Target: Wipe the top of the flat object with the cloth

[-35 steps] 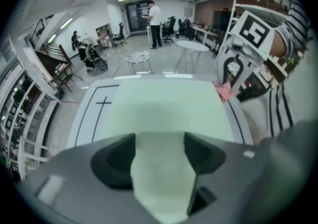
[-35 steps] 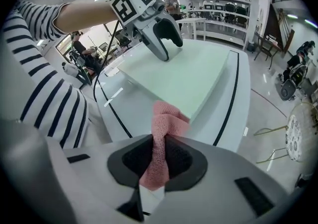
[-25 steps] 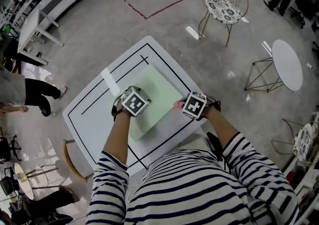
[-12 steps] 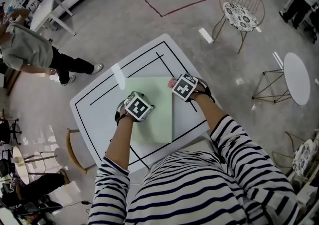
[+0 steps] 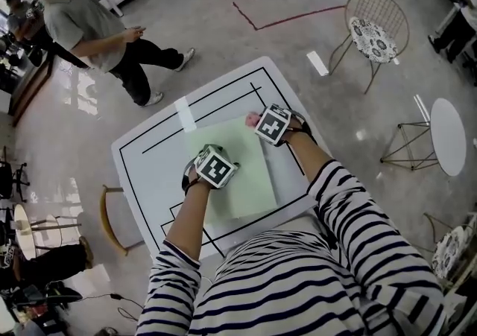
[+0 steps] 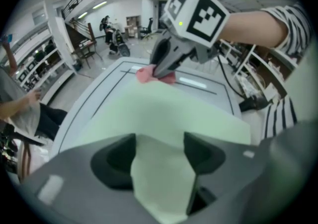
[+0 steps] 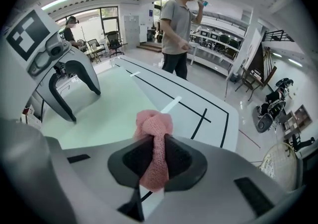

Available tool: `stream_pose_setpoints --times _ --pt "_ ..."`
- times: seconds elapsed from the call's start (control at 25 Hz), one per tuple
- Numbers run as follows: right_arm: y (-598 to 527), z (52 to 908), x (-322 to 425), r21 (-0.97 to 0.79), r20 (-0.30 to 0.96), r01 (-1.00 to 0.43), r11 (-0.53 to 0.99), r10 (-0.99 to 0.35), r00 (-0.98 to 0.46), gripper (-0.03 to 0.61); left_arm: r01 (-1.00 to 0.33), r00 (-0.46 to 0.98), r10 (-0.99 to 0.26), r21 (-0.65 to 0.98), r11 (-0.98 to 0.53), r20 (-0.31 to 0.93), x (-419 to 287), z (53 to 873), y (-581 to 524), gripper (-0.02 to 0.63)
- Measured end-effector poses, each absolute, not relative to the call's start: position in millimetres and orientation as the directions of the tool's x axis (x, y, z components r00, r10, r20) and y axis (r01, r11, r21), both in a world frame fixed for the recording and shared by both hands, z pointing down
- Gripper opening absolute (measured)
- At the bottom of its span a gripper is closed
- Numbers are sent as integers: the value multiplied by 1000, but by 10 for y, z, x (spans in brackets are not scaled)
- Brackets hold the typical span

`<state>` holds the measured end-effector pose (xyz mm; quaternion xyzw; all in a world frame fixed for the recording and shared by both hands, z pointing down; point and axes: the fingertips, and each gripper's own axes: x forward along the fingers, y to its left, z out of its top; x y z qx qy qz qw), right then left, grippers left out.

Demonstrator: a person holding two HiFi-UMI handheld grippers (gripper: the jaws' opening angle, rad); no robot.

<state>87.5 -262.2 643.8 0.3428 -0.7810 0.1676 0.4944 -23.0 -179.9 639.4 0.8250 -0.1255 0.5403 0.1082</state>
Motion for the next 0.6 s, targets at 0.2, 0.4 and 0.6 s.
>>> stream_pose_setpoints --times 0.2,0.4,0.6 --pt "-2434 6437 769 44 886 -659 750 -334 -321 52 -319 381 -80 50 -946 921 -248 6391 -1815 308" --pt "-2155 6437 721 17 883 -641 767 -312 -350 52 -317 375 -75 52 -947 924 -238 6398 -1815 308" --pt "-1778 6494 676 -39 885 -606 795 -254 -390 52 -325 345 -82 37 -945 935 -260 6445 -1812 310"
